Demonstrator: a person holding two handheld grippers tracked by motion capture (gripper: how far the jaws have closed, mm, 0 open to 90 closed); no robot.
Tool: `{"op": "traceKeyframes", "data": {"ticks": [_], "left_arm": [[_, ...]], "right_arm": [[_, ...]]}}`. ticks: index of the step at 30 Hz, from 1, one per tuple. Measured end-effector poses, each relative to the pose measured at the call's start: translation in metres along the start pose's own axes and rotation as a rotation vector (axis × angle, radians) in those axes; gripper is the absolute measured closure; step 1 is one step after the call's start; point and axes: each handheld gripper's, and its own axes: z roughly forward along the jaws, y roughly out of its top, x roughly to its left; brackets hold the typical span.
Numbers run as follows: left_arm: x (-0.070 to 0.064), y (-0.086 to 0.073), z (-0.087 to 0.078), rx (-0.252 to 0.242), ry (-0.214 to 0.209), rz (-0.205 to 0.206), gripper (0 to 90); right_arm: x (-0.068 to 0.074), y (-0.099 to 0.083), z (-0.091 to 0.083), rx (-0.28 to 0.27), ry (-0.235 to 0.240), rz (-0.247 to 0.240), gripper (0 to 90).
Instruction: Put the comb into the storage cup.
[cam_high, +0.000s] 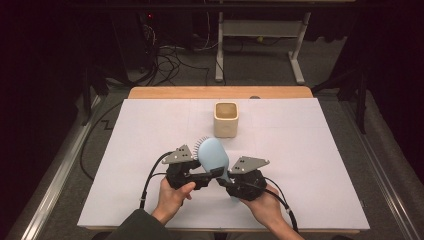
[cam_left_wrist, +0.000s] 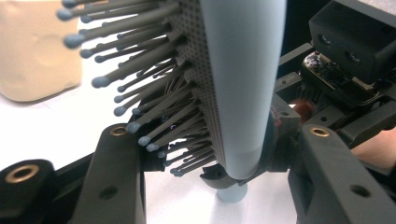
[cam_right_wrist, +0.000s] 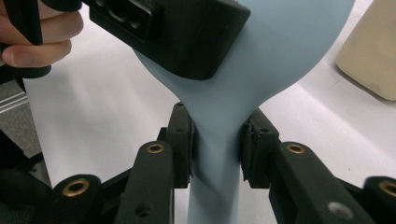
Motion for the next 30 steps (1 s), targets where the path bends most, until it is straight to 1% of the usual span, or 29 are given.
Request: {"op": "traceKeyframes", "data": {"ticks": [4,10,13,15,17,21,28,30], "left_arm": [[-0.001,0.001,-0.001,0.000,0.004,0.002,54.2],[0.000,0.004,-0.006,-0.017,0.015,0.009,54.7],[0.001,0.006,-0.008,-0.022,0.014,0.009,54.6],[0.002,0.007,-0.010,-0.026,0.021,0.012,54.6],[0.003,0.008,-0.012,-0.031,0.029,0.010,54.6],[0.006,0.009,-0.018,-0.045,0.041,0.000,54.6],[0.010,0.011,-0.024,-0.058,0.062,0.004,54.6],[0.010,0.011,-0.025,-0.058,0.066,0.006,54.6]], "right_arm": [[0.000,0.001,0.000,-0.006,-0.003,-0.006,68.8],[0.002,0.002,0.002,-0.003,0.006,-0.008,61.9],[0.001,0.002,0.001,-0.010,0.013,-0.006,55.5],[0.001,0.000,0.000,-0.024,0.015,-0.001,50.5],[0.000,-0.001,-0.002,-0.033,0.024,0.010,47.3],[-0.006,-0.004,-0.007,-0.044,0.036,0.025,40.4],[-0.021,-0.016,-0.021,-0.077,0.023,0.057,32.9],[-0.026,-0.020,-0.025,-0.085,0.018,0.075,31.1]]}}
